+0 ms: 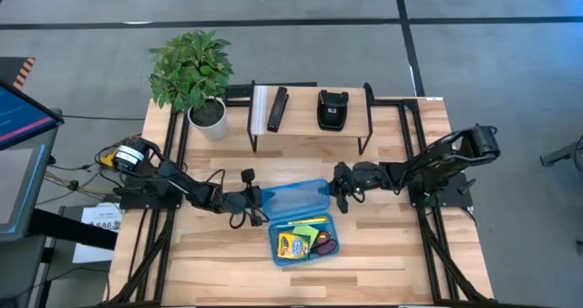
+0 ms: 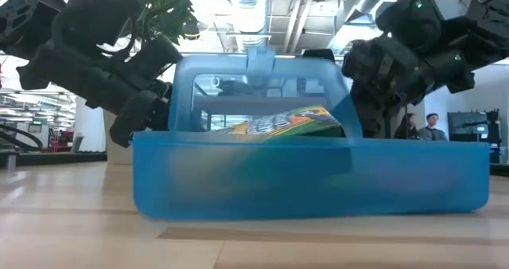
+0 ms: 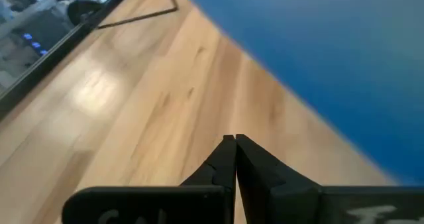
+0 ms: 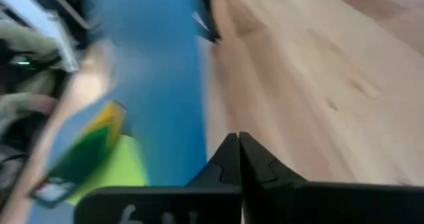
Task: Pack school essentials
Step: Close the blue pencil box
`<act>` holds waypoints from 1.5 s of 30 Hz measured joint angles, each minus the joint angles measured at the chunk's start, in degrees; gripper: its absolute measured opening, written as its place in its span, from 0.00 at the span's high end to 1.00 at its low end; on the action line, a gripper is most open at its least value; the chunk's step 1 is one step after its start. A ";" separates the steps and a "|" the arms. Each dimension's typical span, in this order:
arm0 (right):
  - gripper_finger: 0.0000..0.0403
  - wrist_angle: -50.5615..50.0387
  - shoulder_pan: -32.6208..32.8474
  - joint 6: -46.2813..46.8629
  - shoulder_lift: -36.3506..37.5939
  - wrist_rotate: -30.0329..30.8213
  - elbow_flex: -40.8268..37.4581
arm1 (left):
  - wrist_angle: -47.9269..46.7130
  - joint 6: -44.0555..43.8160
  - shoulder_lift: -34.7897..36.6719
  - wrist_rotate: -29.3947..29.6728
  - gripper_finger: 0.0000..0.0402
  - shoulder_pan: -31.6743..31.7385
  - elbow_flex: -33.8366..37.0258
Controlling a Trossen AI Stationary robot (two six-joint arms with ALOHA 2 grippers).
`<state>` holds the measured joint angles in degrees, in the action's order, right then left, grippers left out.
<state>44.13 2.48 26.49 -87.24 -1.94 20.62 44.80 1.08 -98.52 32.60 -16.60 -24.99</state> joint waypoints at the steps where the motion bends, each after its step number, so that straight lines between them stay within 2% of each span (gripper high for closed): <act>1: 0.99 0.82 0.25 -0.09 0.01 -0.68 0.00 | 0.00 0.16 0.00 -0.76 1.00 0.00 -0.29; 9: 0.99 3.41 3.42 -1.08 0.02 -2.90 0.00 | -0.64 2.03 1.91 -5.15 1.00 -2.01 -2.91; 16: 0.99 9.31 8.18 -1.08 0.04 -2.90 0.02 | -8.04 1.05 12.86 -7.60 1.00 -5.61 -2.87; 21: 0.99 11.03 12.42 -0.92 0.07 -2.86 0.96 | -13.58 -1.77 18.57 -14.40 1.00 -8.46 -2.89; 27: 0.99 3.51 17.30 -0.14 0.04 -1.06 6.86 | -13.04 -6.72 15.95 -15.70 1.00 -12.51 -2.87; 31: 0.99 -2.38 20.62 -0.08 -0.26 1.35 11.12 | -8.35 -9.70 11.94 -15.68 1.00 -14.54 -2.89; 35: 0.99 -6.41 24.18 0.05 -0.28 6.25 13.24 | -2.79 -10.35 8.51 -15.62 1.00 -16.30 -2.89; 40: 0.99 -5.68 27.91 1.00 -1.05 12.38 13.25 | -0.35 -10.80 7.32 -15.51 1.00 -17.20 -2.89; 45: 0.99 -0.16 28.57 3.25 -8.85 12.95 14.79 | -0.25 -11.29 7.32 -15.35 1.00 -17.20 -2.91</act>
<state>43.97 31.05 29.74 -96.09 11.01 35.41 44.54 -10.21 -91.20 17.26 -33.80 -27.90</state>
